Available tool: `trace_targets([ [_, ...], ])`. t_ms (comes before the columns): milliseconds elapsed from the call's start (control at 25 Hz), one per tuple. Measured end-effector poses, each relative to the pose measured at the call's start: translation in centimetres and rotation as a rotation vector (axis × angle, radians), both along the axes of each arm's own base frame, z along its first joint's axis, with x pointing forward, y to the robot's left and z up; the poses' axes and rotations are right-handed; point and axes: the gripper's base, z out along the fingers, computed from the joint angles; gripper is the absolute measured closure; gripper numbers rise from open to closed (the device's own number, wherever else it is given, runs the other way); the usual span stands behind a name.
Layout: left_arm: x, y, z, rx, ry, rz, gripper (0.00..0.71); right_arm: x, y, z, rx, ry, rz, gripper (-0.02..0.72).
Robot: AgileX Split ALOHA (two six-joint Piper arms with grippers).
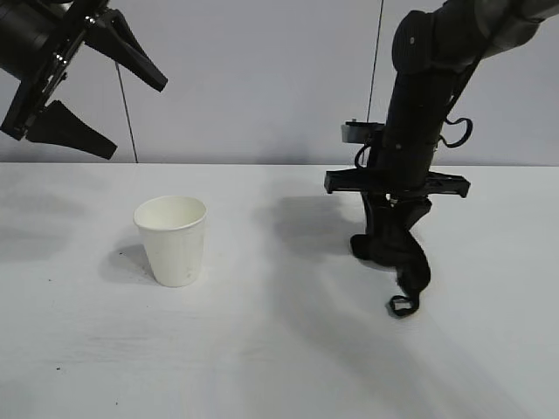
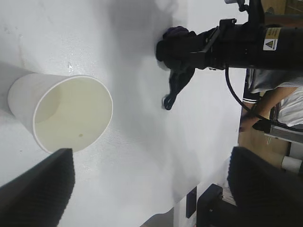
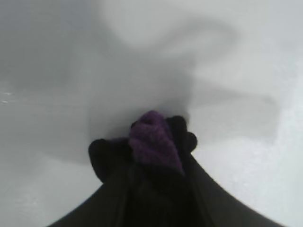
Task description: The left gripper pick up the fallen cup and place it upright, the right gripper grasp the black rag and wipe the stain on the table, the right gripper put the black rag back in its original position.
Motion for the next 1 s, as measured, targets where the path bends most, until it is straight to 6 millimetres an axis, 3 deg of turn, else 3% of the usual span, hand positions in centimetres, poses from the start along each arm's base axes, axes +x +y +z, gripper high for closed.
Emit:
trace_targets([
  [400,0.0,0.0,0.0,-0.001,-0.003,-0.002,0.077,-0.1,-0.6,0.6,-0.025,-0.002,0.034,0.508],
  [520,0.0,0.0,0.0,-0.001,-0.004,-0.003,0.077,-0.2,-0.9,1.9,-0.027,-0.027,0.043,0.338],
  [600,0.0,0.0,0.0,-0.001,-0.004,-0.003,0.077,-0.2,-0.9,3.4,-0.019,-0.069,0.044,0.149],
  [640,0.0,0.0,0.0,-0.001,-0.004,-0.003,0.077,-0.3,-0.9,4.3,-0.015,-0.092,0.044,0.092],
  [760,0.0,0.0,0.0,-0.001,-0.005,-0.003,0.077,-0.4,-0.9,6.2,-0.003,-0.142,0.041,0.029],
  [1000,0.0,0.0,0.0,-0.001,-0.005,-0.003,0.077,-1.0,0.2,7.8,0.132,-0.137,0.006,0.013],
])
